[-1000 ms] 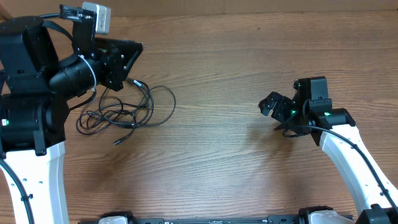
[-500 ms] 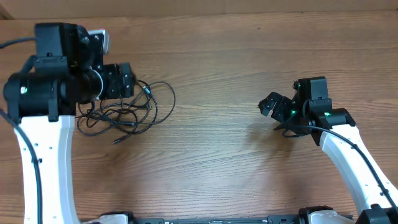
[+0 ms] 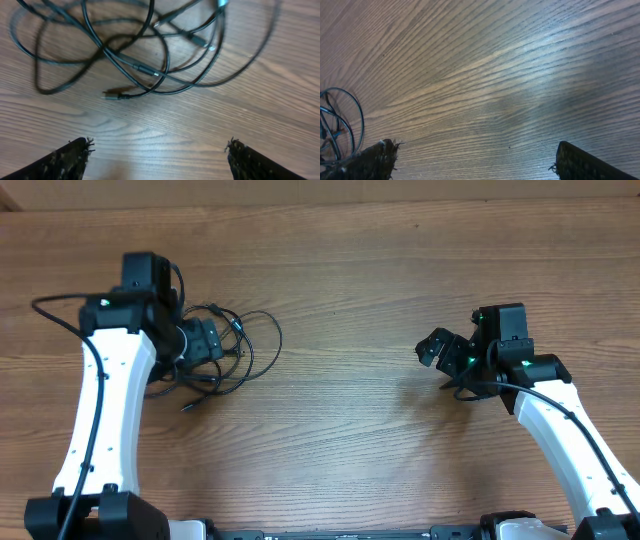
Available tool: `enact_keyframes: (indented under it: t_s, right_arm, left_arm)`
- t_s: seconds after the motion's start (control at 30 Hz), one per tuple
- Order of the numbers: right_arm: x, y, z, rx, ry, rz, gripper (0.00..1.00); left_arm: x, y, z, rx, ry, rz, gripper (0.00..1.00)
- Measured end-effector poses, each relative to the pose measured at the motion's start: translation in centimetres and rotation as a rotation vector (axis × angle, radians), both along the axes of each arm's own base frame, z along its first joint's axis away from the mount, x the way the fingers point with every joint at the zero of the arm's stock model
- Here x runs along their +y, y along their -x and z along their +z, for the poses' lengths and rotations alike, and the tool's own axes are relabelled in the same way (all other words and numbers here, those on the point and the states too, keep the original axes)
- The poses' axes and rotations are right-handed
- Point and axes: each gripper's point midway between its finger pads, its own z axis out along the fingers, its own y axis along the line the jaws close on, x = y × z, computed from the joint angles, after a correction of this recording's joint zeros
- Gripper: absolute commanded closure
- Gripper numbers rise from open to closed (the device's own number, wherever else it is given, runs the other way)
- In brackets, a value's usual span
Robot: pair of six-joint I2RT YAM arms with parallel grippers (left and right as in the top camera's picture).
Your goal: Untangle cables
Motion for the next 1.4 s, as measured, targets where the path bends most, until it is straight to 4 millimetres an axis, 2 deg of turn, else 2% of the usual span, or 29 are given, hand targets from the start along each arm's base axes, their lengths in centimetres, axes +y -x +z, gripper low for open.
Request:
enact_keyframes:
  t_s: [0.2, 0.23, 0.3, 0.47, 0.6, 0.67, 0.87, 0.97, 1.1, 1.17, 1.2, 1.3, 1.33, 1.37, 1.4]
  right_arm:
    - [0.0, 0.0, 0.0, 0.000, 0.000, 0.000, 0.00]
    - [0.0, 0.0, 0.0, 0.001, 0.000, 0.000, 0.00]
    - [0.0, 0.0, 0.0, -0.001, 0.000, 0.000, 0.00]
    - [0.0, 0.0, 0.0, 0.001, 0.000, 0.000, 0.00]
    - [0.0, 0.0, 0.0, 0.002, 0.001, 0.000, 0.00]
    - [0.0, 0.0, 0.0, 0.001, 0.000, 0.000, 0.00]
    - [0.0, 0.0, 0.0, 0.001, 0.000, 0.000, 0.00]
    - [0.0, 0.0, 0.0, 0.001, 0.000, 0.000, 0.00]
    - [0.0, 0.0, 0.0, 0.001, 0.000, 0.001, 0.00]
    - [0.0, 0.0, 0.0, 0.001, 0.000, 0.000, 0.00]
    - [0.0, 0.0, 0.0, 0.001, 0.000, 0.000, 0.00]
    - [0.0, 0.0, 0.0, 0.001, 0.000, 0.000, 0.00]
    - [0.0, 0.0, 0.0, 0.001, 0.000, 0.001, 0.00]
    - [0.0, 0.0, 0.0, 0.001, 0.001, 0.000, 0.00]
    - [0.0, 0.0, 0.0, 0.001, 0.000, 0.000, 0.00]
  left_arm:
    - [0.0, 0.5, -5.5, 0.013, 0.008, 0.062, 0.12]
    - [0.1, 1.0, -7.0, 0.021, 0.010, 0.073, 0.11]
    - [0.1, 0.9, -7.6, 0.010, 0.010, 0.078, 0.11]
    - [1.2, -0.2, -9.1, -0.062, -0.041, 0.132, 0.01]
    - [2.3, -1.3, -9.9, -0.138, -0.096, 0.162, 0.00]
    - [2.6, -1.5, -10.4, -0.156, -0.112, 0.172, 0.08]
    - [3.2, -2.5, -11.3, -0.244, -0.138, 0.195, 0.19]
    - [3.5, -2.4, -12.2, -0.274, -0.144, 0.215, 0.28]
    - [3.6, -2.0, -13.5, -0.282, -0.145, 0.244, 0.30]
    - [3.6, -1.8, -14.3, -0.264, -0.145, 0.251, 0.38]
    - [3.9, -1.7, -14.8, -0.252, -0.159, 0.258, 0.39]
    - [4.1, -1.8, -14.9, -0.258, -0.165, 0.284, 0.39]
    - [4.1, -1.9, -14.8, -0.263, -0.165, 0.292, 0.43]
    - [4.2, -2.0, -14.7, -0.271, -0.162, 0.297, 0.57]
    - [4.1, -2.4, -14.7, -0.286, -0.154, 0.307, 0.78]
